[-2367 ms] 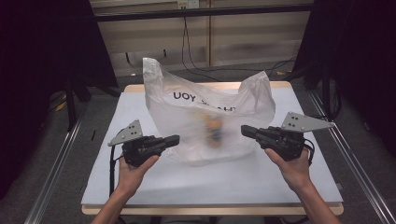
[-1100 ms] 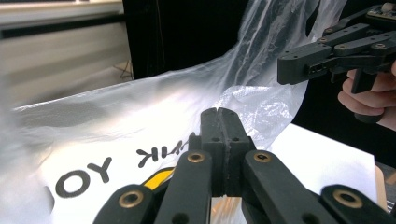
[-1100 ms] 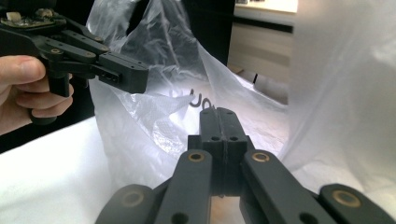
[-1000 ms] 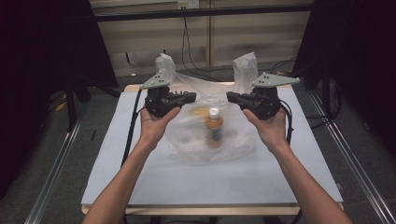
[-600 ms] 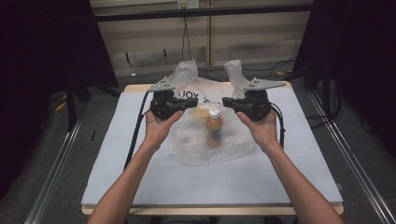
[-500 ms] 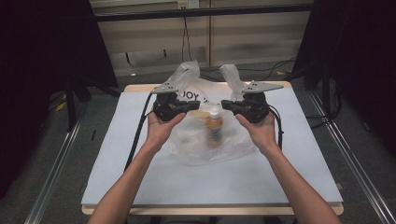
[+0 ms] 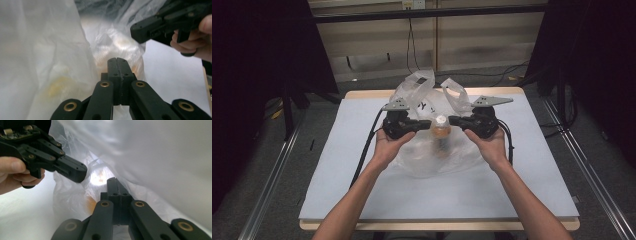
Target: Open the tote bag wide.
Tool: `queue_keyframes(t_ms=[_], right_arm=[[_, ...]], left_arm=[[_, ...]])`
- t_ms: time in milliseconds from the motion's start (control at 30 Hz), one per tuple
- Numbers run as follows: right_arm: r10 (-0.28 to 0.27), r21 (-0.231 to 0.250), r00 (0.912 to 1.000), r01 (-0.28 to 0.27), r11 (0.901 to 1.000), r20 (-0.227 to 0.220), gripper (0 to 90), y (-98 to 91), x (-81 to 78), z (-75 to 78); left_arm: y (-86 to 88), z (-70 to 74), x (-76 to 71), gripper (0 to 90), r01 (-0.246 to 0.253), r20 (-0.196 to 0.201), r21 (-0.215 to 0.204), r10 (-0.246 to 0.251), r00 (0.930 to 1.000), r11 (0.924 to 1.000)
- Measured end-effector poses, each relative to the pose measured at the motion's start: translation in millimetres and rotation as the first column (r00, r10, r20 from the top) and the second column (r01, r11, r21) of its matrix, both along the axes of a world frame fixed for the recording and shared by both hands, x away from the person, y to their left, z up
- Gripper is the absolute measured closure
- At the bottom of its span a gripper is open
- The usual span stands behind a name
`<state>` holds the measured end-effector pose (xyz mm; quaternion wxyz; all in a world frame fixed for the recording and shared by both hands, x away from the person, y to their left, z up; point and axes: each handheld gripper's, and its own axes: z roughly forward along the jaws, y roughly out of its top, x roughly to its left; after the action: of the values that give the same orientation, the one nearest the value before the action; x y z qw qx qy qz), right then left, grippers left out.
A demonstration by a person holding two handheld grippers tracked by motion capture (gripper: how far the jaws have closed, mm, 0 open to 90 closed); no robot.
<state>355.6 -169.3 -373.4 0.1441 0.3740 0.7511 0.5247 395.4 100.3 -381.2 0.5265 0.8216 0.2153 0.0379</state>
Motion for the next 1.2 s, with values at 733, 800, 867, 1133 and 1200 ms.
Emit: queue_keyframes(t_ms=[733,800,867,1133,1200], right_arm=[[0.016,-0.038,0.9972,-0.019,0.9991,-0.073,90.0,-9.0,-5.5,-45.9],[0.017,-0.038,0.9964,-0.021,0.9990,-0.083,90.0,-8.6,-5.2,-49.9],[0.021,-0.034,0.9960,-0.024,0.9991,-0.087,90.0,-8.3,-4.3,-57.8],[0.034,-0.018,0.9920,-0.037,0.9992,-0.122,90.0,-6.0,1.2,-84.8],[0.026,-0.042,0.9915,-0.032,0.9986,-0.128,90.0,-4.8,4.4,-92.1]], left_arm=[[-4.9,-59.1,-6.6,90.0,0.012,-0.071,0.098,-0.005,0.9975,0.9951],[-4.9,-61.0,-6.1,90.0,0.011,-0.068,0.095,-0.005,0.9977,0.9954],[-4.5,-65.3,-5.5,90.0,0.014,-0.077,0.100,-0.006,0.9970,0.9948],[-5.2,-88.2,-2.3,90.0,0.031,-0.105,0.094,-0.021,0.9943,0.9951],[-5.4,-92.2,-1.4,90.0,0.031,-0.107,0.104,-0.020,0.9940,0.9941]])
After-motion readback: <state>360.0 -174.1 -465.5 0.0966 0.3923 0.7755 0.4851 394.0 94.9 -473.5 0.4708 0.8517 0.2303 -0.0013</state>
